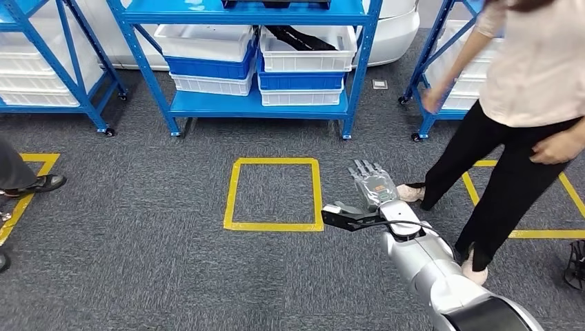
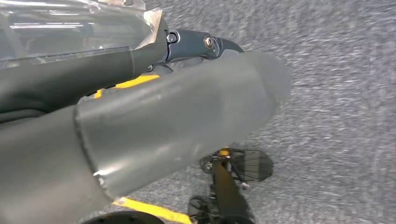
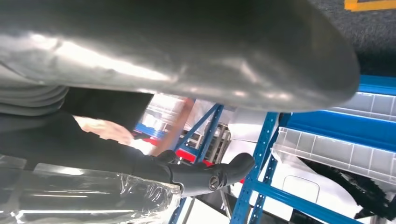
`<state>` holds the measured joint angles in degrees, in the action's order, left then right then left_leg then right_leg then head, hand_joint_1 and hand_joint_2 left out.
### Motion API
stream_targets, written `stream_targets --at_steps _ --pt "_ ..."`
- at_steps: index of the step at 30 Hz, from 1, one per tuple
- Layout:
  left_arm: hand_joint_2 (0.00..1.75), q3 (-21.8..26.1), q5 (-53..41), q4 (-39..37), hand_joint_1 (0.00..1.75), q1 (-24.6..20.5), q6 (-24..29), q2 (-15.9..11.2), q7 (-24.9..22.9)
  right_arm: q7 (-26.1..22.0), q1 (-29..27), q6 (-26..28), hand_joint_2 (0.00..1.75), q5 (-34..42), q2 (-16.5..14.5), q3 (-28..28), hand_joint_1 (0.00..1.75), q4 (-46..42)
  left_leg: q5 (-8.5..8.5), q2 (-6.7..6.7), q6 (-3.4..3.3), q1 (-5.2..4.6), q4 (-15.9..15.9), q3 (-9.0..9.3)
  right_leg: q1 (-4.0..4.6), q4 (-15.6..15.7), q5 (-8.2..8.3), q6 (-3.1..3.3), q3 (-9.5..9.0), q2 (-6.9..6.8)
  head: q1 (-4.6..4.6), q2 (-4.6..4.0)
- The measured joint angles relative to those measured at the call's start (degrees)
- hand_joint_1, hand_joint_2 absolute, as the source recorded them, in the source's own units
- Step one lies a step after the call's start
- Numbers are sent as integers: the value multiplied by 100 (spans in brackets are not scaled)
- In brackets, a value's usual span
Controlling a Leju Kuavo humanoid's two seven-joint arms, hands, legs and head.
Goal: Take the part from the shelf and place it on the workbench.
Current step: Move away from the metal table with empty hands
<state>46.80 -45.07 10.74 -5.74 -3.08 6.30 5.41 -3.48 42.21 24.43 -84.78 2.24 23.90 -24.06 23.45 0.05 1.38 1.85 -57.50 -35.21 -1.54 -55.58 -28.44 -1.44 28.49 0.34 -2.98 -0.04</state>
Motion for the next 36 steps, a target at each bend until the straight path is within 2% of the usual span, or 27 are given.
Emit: stream_targets --at_steps 2,4,5,6,8,9,10,11,13,15,17,19,20,21,22,23,24,25,26,27,29,30,31,32,34,36 --pt "0 -3 -14 0 0 -29 -2 7 -20 -63 -77 8 0 55 21 -45 0 -1 94 -11 -143 -46 29 62 28 -11 -10 -89 -47 -2 -2 0" --pt "0 -4 -33 1 0 -27 0 14 -33 -101 -165 8 0 85 37 -93 0 -1 135 -19 -262 -67 61 148 25 -249 -10 -134 57 -13 18 0" --pt "0 -4 -41 1 0 -28 2 16 -37 -110 -199 8 0 90 41 -110 0 -1 159 -24 -318 -76 77 202 21 -538 -27 -133 240 -20 31 0" --pt "0 -4 -45 1 0 -31 4 17 -38 -118 -231 8 0 94 47 -122 0 -1 193 -25 -366 -85 91 245 19 -927 -80 -118 507 -25 41 0" --pt "0 -4 -48 1 0 -36 5 16 -38 -146 -328 11 0 101 66 -134 0 1 288 -48 -444 -116 94 338 42 -1701 -296 -66 1097 -25 57 0" --pt "0 -4 -50 1 0 -31 4 17 -38 -162 -391 15 0 105 80 -138 0 2 347 -69 -466 -135 95 406 59 -1886 -386 -48 1311 -23 61 0" --pt "0 -4 -51 0 0 -24 3 20 -38 -177 -448 19 0 112 94 -142 0 3 409 -90 -479 -156 95 487 78 -1875 -401 -45 1428 -23 66 0" --pt "0 -4 -53 -1 0 -21 2 23 -38 -192 -489 21 0 122 103 -147 0 3 471 -107 -483 -178 95 573 97 -1671 -305 -60 1442 -23 68 0" --pt "0 -4 -55 -2 0 -22 0 35 -38 -235 -529 20 0 158 116 -168 0 4 610 -122 -482 -221 98 729 152 -881 172 -82 1294 -29 73 0" --pt "0 -3 -59 -1 0 -33 -2 48 -39 -288 -539 17 0 190 131 -199 0 5 763 -134 -451 -250 135 850 218 -303 511 -1 1129 -30 76 0" --pt "0 -2 -62 2 0 -41 -3 54 -39 -319 -541 17 0 197 143 -223 0 4 796 -136 -405 -271 137 976 224 -137 546 118 982 -26 78 0" --pt "0 -4 -66 2 0 -59 -3 47 -39 -341 -538 18 0 198 144 -231 0 3 720 -118 -357 -269 -84 983 156 -47 661 196 786 -44 74 0" --pt "0 -5 -69 2 0 -75 -4 44 -38 -354 -533 18 0 197 144 -231 0 3 655 -109 -328 -254 -348 851 125 -29 700 241 698 -56 66 0" --pt "0 -7 -73 2 0 -88 -4 42 -37 -364 -533 18 0 196 137 -231 0 3 640 -101 -291 -233 -703 622 111 -21 702 270 629 -60 57 0" --pt "0 -8 -76 2 0 -95 -4 43 -37 -370 -539 18 0 194 131 -231 0 4 704 -95 -251 -208 -1052 350 110 -22 646 288 573 -56 46 0" --pt "0 -9 -81 2 0 -95 -3 38 -38 -375 -554 18 0 192 118 -231 0 4 896 -90 -213 -180 -1302 81 108 -21 581 297 519 -45 38 0" --pt "0 -9 -87 2 0 -92 -3 31 -39 -377 -580 19 0 190 105 -231 0 4 1172 -86 -175 -150 -1404 -133 102 -21 507 288 451 -34 34 0" --pt "0 -9 -94 2 0 -89 -3 23 -40 -378 -607 20 0 188 100 -231 0 4 1405 -80 -142 -122 -1349 -267 95 -24 432 276 374 -24 30 0" --pt "0 -9 -100 2 0 -88 -3 15 -40 -380 -631 21 0 187 94 -231 0 4 1488 -68 -118 -94 -1162 -331 83 -29 354 259 288 -18 28 0" --pt "0 -9 -106 2 0 -88 -3 6 -40 -385 -647 23 0 187 89 -231 0 4 1334 -49 -95 -69 -859 -332 71 -34 275 237 200 -15 28 0" --pt "0 -9 -112 1 0 -89 -3 -3 -40 -398 -663 27 0 187 75 -231 0 4 499 22 -91 -54 -261 -217 69 -44 122 173 36 -6 24 0" --pt "0 -9 -115 1 0 -95 -3 -4 -41 -403 -662 30 0 187 72 -231 0 4 157 50 -122 -64 -80 -144 80 -34 57 131 -19 -3 22 0" --pt "0 -9 -116 1 0 -103 -4 -3 -42 -405 -660 33 0 187 69 -231 0 2 -37 65 -170 -81 -8 -89 96 -34 26 79 -75 -2 20 0" --pt "0 -9 -118 1 0 -113 -4 -2 -42 -406 -654 37 0 188 67 -230 0 1 -23 60 -233 -99 17 -49 109 -63 25 18 -101 -2 20 0" --pt "0 -10 -120 2 0 -122 -5 3 -43 -406 -647 43 0 189 68 -230 0 -3 22 33 -340 -108 50 51 115 -255 71 -77 -39 -10 38 0" --pt "0 -11 -120 2 0 -127 -5 7 -43 -406 -646 46 0 190 64 -231 0 -3 67 19 -416 -115 59 139 103 -625 101 -104 186 -15 54 0"
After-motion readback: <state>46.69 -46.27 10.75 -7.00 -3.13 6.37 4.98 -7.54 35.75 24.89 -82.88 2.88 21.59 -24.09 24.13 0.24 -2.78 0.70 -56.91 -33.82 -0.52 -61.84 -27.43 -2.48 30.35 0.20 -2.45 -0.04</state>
